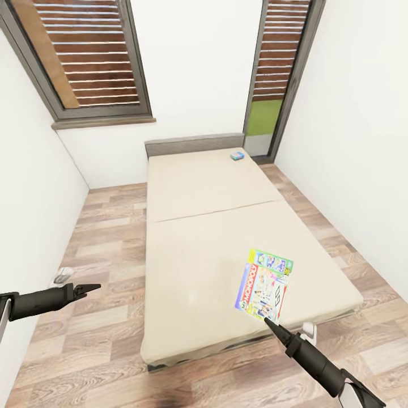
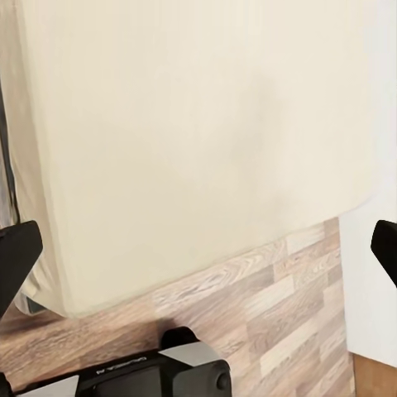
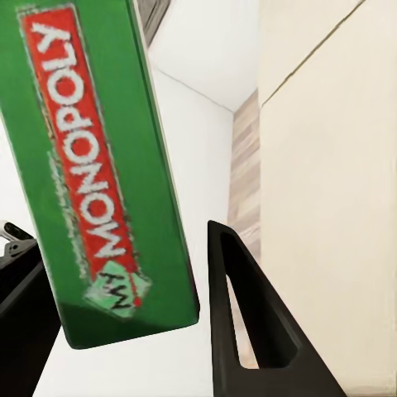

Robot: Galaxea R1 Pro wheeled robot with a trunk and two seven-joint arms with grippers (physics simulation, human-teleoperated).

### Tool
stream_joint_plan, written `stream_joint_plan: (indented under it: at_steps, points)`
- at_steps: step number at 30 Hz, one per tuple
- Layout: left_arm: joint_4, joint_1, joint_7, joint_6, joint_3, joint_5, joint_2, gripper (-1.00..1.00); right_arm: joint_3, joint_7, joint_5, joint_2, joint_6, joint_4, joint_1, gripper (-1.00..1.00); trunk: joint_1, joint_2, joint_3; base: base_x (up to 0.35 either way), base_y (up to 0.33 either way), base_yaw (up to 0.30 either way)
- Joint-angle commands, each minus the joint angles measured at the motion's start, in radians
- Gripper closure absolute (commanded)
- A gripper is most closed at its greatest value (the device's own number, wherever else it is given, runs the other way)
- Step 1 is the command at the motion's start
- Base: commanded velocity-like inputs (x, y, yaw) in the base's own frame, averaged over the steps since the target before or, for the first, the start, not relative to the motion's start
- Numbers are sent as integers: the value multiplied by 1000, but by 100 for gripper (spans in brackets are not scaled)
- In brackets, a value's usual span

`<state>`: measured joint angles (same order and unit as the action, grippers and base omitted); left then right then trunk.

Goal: Put all the toys in the child's room - the three board games (two on the bed and one on the table), the two jigsaw puzzles on the table, and the tennis ball on the table - inside the toy box on the table in the child's room.

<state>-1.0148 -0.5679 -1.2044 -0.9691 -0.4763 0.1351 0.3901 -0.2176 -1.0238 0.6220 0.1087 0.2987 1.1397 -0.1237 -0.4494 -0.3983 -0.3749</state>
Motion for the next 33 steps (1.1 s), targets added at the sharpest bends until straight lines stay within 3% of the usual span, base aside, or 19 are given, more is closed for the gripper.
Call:
stream_joint_plan:
  at_steps: [1, 7, 10, 16, 18, 24, 33]
  points:
    - [-1, -1, -10, -8, -2, 11, -1, -100, 0, 0, 7, 0, 9, 0, -1, 100, -1, -2, 0, 0, 0, 48]
    - [-1, -1, -10, -8, -2, 11, -1, -100, 0, 25, 7, 0, 8, 9, -1, 100, -1, -2, 10, 0, 0, 67]
    - [-1, -1, -10, -8, -2, 11, -1, -100, -1, 79, 7, 0, 8, 22, 0, 100, -1, -2, 15, 0, 0, 32]
    - [-1, -1, -10, -7, -2, 11, -1, -100, 7, 340, -8, -3, 11, 123, 2, 100, -1, -2, 25, 0, 0, 4]
    - [-1, -1, -9, -7, -2, 11, -1, -100, 14, 454, -46, -9, 14, 173, 2, 100, -1, -2, 28, 0, 0, 1]
    - [-1, -1, -10, -7, -2, 11, -1, -100, 41, 625, -167, -18, 21, 227, 3, 100, -1, -2, 38, 0, 0, 0]
    - [-1, -1, -10, -6, -2, 11, -1, -100, 49, 720, -187, -20, 22, 235, 3, 100, -1, -2, 53, 0, 0, 0]
